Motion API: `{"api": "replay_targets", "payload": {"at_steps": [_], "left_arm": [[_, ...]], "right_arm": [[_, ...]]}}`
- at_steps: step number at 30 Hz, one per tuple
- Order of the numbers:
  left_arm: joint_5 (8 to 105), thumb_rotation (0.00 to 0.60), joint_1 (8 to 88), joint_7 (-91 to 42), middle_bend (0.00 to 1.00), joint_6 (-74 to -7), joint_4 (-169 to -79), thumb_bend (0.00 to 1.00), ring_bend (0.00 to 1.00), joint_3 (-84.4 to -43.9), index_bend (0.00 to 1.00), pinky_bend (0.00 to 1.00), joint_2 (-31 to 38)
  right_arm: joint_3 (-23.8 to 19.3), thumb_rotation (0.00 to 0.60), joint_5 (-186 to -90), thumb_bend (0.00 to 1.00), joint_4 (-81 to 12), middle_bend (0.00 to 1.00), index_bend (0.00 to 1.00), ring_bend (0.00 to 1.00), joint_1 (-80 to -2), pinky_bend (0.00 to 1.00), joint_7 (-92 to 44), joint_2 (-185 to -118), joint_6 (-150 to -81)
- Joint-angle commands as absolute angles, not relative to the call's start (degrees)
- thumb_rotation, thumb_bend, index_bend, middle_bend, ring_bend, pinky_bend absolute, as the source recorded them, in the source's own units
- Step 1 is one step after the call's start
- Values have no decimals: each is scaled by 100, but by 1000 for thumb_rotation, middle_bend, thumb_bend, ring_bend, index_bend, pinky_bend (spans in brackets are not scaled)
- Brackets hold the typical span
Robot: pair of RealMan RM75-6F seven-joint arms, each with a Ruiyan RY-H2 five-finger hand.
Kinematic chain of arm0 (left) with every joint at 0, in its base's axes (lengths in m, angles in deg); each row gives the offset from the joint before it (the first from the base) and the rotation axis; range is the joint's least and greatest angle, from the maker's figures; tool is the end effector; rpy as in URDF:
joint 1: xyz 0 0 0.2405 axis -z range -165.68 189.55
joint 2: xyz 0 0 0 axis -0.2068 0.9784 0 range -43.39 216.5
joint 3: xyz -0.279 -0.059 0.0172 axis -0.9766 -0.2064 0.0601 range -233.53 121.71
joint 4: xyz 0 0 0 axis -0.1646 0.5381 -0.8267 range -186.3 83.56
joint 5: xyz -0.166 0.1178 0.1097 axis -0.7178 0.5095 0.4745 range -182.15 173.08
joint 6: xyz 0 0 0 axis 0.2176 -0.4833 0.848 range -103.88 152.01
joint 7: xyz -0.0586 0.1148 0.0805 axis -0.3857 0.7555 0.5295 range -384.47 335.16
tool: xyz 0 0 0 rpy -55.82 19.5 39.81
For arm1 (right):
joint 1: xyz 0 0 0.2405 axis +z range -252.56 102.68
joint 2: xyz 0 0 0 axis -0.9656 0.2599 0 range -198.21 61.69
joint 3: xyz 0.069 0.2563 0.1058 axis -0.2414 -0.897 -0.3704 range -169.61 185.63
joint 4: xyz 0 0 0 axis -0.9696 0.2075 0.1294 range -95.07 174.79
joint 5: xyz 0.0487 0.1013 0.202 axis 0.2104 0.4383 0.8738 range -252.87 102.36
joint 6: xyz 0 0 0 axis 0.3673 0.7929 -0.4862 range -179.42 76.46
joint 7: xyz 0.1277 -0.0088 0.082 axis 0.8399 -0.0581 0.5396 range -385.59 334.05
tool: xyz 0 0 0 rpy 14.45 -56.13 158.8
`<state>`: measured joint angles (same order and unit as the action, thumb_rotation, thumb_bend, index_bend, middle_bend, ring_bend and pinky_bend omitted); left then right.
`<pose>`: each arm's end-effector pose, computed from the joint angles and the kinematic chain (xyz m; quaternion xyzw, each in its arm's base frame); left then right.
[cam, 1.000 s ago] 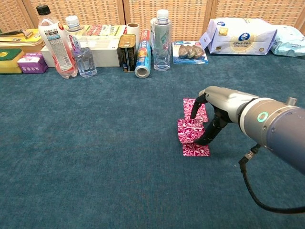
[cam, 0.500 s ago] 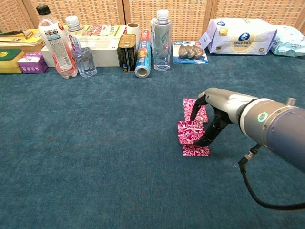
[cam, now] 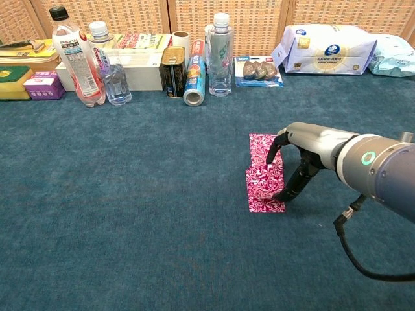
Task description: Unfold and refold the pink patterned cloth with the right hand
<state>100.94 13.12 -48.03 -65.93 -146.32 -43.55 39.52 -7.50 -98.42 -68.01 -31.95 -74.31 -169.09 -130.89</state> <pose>-0.3352 0.1015 0.2090 -0.6547 -0.4787 -0.3879 0.4378 -0.1147 -0.2900 -0.0806 0.6422 -0.5712 0.2464 0.4479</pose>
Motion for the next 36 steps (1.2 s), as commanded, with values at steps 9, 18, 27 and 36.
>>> {"api": "replay_targets", "payload": {"at_steps": [9, 18, 27, 36], "left_arm": [[10106, 600, 1288, -4809, 0, -6650, -14617, 71, 0, -4355, 0, 49, 3949], [10115, 600, 1233, -4863, 0, -6787, -14552, 71, 0, -4369, 0, 49, 3930], [10140, 600, 1191, -4886, 0, -6881, -14511, 69, 0, -4371, 0, 49, 3911], [10149, 600, 1189, -4918, 0, -6893, -14497, 70, 0, -4369, 0, 48, 3914]], "right_arm": [[-689, 600, -9776, 285, -6882, 0, 256, 0, -3174, 113, -7453, -16847, -13041], [-664, 600, -9746, 238, -6928, 0, 243, 0, -3154, 110, -7443, -16756, -13017], [-644, 600, -9757, 229, -6977, 0, 233, 0, -3149, 110, -7388, -16735, -13058], [-654, 600, -9703, 229, -6888, 0, 227, 0, -3102, 110, -7380, -16799, -13042]]}}
